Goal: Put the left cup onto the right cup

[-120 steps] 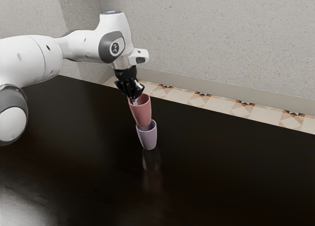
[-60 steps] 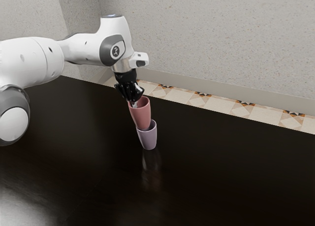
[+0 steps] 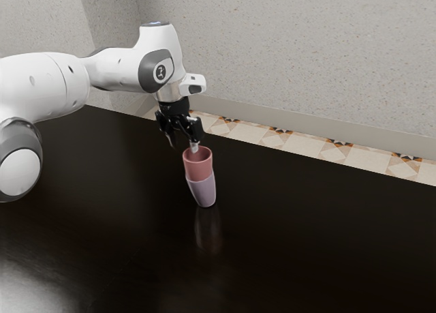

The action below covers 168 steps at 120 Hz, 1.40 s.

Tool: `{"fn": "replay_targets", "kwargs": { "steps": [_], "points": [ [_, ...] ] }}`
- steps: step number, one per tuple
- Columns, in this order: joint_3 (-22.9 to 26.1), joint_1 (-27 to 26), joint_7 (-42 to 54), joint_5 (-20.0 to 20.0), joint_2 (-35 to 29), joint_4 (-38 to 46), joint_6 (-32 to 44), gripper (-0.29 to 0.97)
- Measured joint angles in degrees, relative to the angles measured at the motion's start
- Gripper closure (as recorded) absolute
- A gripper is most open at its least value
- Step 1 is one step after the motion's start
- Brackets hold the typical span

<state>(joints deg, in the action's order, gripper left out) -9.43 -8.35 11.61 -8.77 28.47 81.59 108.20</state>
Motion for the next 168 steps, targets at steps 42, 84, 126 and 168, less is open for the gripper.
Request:
{"fn": "replay_targets", "kwargs": {
  "steps": [42, 84, 126, 168],
  "points": [
    [-0.1, 0.1, 0.2, 0.0, -1.6, -0.1, -0.4, 0.02],
    [-0.8, 0.1, 0.7, 0.2, -6.4, 0.0, -3.2, 0.0],
    [-0.8, 0.1, 0.9, 0.9, -11.7, 4.3, -7.2, 0.0],
    [-0.9, 0.1, 1.0, 3.5, -19.4, 9.6, -7.9, 0.0]
  ]
}}
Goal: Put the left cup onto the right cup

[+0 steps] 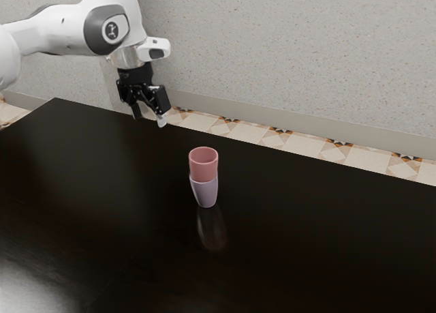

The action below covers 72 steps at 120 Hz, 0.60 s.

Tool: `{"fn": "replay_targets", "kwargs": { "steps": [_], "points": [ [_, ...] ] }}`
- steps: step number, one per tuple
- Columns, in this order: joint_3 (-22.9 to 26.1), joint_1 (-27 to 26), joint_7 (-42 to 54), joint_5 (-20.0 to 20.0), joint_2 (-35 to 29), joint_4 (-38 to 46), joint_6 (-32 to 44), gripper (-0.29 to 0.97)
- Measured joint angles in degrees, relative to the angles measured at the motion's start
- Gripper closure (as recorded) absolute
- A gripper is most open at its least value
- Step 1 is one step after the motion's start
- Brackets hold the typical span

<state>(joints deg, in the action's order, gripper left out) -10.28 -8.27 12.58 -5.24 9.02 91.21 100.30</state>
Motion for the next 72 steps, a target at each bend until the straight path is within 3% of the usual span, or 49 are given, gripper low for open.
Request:
{"fn": "replay_targets", "kwargs": {
  "steps": [72],
  "points": [
    [0.2, -0.1, 0.1, 1.6, -3.5, -2.3, -2.7, 0.0]
  ]
}}
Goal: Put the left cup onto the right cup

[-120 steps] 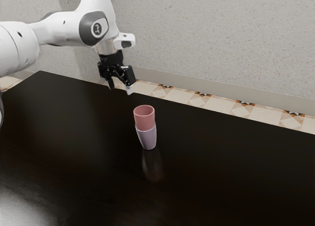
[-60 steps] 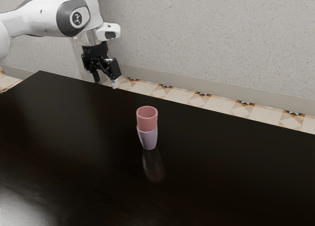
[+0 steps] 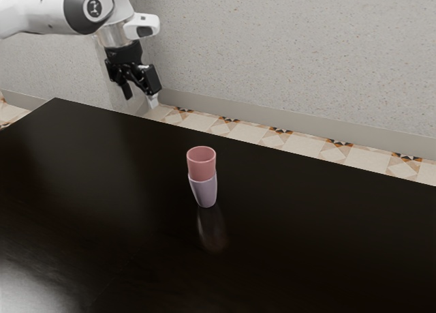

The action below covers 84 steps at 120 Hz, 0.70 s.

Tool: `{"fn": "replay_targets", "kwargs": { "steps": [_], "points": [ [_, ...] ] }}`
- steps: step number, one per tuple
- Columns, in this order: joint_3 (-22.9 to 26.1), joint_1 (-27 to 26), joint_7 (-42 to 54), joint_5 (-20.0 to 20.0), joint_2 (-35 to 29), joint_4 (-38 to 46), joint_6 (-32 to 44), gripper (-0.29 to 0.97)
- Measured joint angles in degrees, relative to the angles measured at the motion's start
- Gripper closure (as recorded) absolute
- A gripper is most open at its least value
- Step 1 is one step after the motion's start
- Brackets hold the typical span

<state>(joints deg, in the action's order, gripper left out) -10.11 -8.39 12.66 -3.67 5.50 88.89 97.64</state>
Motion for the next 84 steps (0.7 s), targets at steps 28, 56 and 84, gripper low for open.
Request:
{"fn": "replay_targets", "kwargs": {
  "steps": [28, 56, 84],
  "points": [
    [0.1, 0.0, 0.0, -0.1, -0.5, -0.1, -0.5, 0.0],
    [0.0, 0.0, 0.0, -0.1, -0.7, -0.1, -0.6, 0.0],
    [0.0, 0.0, 0.0, -0.1, -0.7, -0.1, -0.5, 0.0]
  ]
}}
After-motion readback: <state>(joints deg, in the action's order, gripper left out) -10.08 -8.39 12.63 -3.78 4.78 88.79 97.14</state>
